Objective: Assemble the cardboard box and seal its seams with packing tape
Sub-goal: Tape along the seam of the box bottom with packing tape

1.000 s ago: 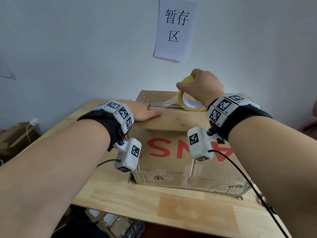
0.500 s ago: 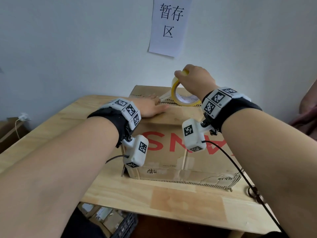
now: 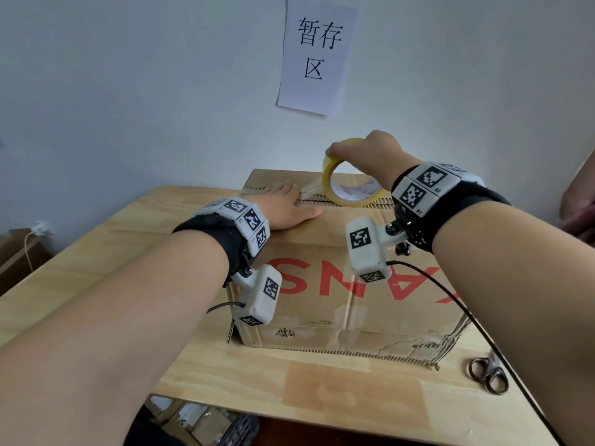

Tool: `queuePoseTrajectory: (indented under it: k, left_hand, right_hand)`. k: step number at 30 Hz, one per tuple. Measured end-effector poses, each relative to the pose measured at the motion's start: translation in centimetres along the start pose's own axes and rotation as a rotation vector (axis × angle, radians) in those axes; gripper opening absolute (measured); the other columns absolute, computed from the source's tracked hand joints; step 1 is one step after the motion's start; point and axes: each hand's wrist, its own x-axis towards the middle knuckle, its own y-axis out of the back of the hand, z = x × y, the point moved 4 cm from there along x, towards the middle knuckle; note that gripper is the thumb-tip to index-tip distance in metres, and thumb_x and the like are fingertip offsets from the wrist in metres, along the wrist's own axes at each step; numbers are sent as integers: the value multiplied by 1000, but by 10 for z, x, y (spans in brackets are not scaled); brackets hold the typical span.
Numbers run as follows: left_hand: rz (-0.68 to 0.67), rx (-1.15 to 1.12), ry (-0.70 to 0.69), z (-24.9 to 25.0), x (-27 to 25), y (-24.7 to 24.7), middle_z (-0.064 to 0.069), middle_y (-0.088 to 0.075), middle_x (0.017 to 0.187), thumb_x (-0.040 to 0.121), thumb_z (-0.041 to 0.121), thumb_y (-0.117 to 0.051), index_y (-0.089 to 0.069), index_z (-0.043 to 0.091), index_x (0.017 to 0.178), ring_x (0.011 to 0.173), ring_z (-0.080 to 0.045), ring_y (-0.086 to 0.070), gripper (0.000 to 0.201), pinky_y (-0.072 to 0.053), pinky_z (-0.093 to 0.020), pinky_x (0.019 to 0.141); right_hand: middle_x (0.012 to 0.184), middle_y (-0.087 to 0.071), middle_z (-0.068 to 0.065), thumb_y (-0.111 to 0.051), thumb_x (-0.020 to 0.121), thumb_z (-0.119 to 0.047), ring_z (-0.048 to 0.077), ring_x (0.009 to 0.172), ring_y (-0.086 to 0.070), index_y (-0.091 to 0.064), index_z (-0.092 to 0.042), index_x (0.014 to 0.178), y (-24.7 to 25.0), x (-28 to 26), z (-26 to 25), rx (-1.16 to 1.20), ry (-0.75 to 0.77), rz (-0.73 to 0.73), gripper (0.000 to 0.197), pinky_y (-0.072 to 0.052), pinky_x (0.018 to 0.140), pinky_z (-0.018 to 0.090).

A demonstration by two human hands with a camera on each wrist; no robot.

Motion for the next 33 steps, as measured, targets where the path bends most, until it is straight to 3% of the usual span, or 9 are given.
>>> queuePoseTrajectory:
  k: [6,11,14,16,21,24,27,31,33]
  left_hand:
    - [-5,-4,-37,0,-2,1,-4,4,160,92,65,-20,-2,13,152,147,-18,3,81,-3,-40,119]
    - [-20,38,-47,2,0,2,-4,4,160,91,68,-16,-2,14,152,147,-19,2,82,-4,-42,119]
    - [-37,63,-50,2,-1,3,-5,3,160,87,72,-13,-2,14,152,147,-21,1,87,-5,-45,118]
    - [-58,93,-37,6,-2,4,-7,3,160,85,75,-13,-1,14,152,147,-24,0,91,-6,-46,118]
    - [-134,188,27,39,2,1,-12,2,159,72,87,-10,-1,11,152,146,-28,-2,111,-9,-52,116]
    - [-129,139,-30,58,-1,-1,-12,3,159,82,79,-13,0,4,151,147,-24,2,102,-6,-48,116]
    - [-98,70,-101,47,-7,4,-10,5,159,95,61,-15,-1,6,151,147,-22,1,80,-5,-42,117]
    - [-40,-62,-197,11,-6,5,-6,-10,159,102,43,-19,-38,13,140,146,-18,-12,52,-12,-35,118]
    - [28,-83,-187,-2,-9,5,-3,-15,158,104,34,-19,-34,13,145,144,-17,-20,48,-15,-29,115]
  right_hand:
    - [63,-41,0,-65,76,-51,17,55,-39,-47,-11,65,22,-1,1,-429,62,-1,45,-30,49,25]
    - [109,-45,9,-67,72,-59,29,94,-52,-43,-11,114,22,3,15,-387,49,69,68,-46,74,39]
    - [105,-56,7,-57,79,-60,28,92,-56,-48,-14,108,21,4,24,-255,54,119,55,-45,71,36]
    - [101,-58,7,-54,82,-53,28,90,-57,-50,-15,105,19,3,27,-274,72,124,44,-41,66,34]
    - [98,-56,6,-52,81,-47,30,89,-57,-54,-15,107,12,3,21,-376,111,102,41,-42,65,33]
    - [97,-54,5,-52,79,-49,31,89,-56,-51,-18,100,6,6,18,-463,123,81,37,-42,66,33]
    - [86,-54,2,-52,78,-48,28,81,-55,-51,-17,93,7,9,18,-457,110,72,34,-37,58,27]
    - [80,-52,0,-52,80,-47,26,78,-55,-51,-17,92,10,9,19,-455,114,69,33,-33,55,26]
    - [89,-54,3,-53,79,-48,27,81,-56,-49,-18,94,8,8,19,-476,114,80,34,-37,60,28]
